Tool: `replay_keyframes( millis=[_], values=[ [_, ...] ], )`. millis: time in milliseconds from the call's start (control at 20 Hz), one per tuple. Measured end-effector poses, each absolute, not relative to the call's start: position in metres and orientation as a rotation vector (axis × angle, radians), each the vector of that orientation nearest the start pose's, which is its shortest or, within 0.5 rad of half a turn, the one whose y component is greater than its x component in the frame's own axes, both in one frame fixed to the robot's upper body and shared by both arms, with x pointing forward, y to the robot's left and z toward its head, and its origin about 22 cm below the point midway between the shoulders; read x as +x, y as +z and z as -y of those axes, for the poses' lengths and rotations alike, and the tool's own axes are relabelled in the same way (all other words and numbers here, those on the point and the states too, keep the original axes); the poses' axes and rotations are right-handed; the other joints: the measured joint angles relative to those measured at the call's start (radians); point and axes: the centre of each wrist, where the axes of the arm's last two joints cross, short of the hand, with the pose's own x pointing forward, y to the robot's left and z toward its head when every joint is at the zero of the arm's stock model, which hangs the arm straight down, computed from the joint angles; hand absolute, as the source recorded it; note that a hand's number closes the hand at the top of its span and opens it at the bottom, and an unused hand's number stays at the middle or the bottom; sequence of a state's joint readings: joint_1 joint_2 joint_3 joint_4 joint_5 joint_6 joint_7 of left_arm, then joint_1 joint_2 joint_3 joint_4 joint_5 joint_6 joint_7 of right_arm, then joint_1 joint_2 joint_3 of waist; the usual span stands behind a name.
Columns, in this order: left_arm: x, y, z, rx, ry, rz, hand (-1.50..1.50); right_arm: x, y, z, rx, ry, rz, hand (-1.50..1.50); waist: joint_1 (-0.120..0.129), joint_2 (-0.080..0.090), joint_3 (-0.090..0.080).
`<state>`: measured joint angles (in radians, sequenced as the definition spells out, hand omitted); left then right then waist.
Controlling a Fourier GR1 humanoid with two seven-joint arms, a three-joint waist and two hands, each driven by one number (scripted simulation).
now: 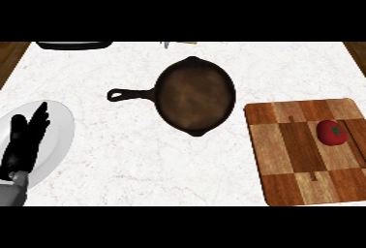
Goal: Pick the tomato from the cutting board and place it in the pan
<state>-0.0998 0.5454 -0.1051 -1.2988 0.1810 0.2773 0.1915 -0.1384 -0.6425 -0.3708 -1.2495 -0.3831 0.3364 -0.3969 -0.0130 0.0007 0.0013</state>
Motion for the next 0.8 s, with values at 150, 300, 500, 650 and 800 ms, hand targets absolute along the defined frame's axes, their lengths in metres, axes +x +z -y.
replay_keyframes(
  millis=[150, 300, 500, 650, 800],
  values=[
    [0.262, 0.012, -0.353, 0.496, -0.083, 1.203, 0.0, 0.25, 0.12, 0.475, -0.295, 0.248, 1.895, -1.5, 0.004, -0.001, -0.002],
    [0.266, 0.013, -0.353, 0.495, -0.083, 1.205, 0.0, 0.25, 0.154, 0.482, -0.399, 0.441, 1.784, -1.5, 0.007, 0.0, -0.003],
    [0.27, 0.017, -0.35, 0.493, -0.095, 1.211, 0.0, 0.256, 0.19, 0.474, -0.52, 0.686, 1.604, -1.5, 0.018, 0.001, -0.004],
    [0.269, 0.013, -0.349, 0.49, -0.104, 1.21, 0.0, 0.266, 0.211, 0.456, -0.578, 0.829, 1.472, -1.5, 0.027, 0.002, -0.004],
    [0.268, 0.013, -0.351, 0.487, -0.115, 1.211, 0.0, 0.274, 0.214, 0.437, -0.627, 0.949, 1.346, -1.5, 0.034, 0.002, -0.004]
  ],
)
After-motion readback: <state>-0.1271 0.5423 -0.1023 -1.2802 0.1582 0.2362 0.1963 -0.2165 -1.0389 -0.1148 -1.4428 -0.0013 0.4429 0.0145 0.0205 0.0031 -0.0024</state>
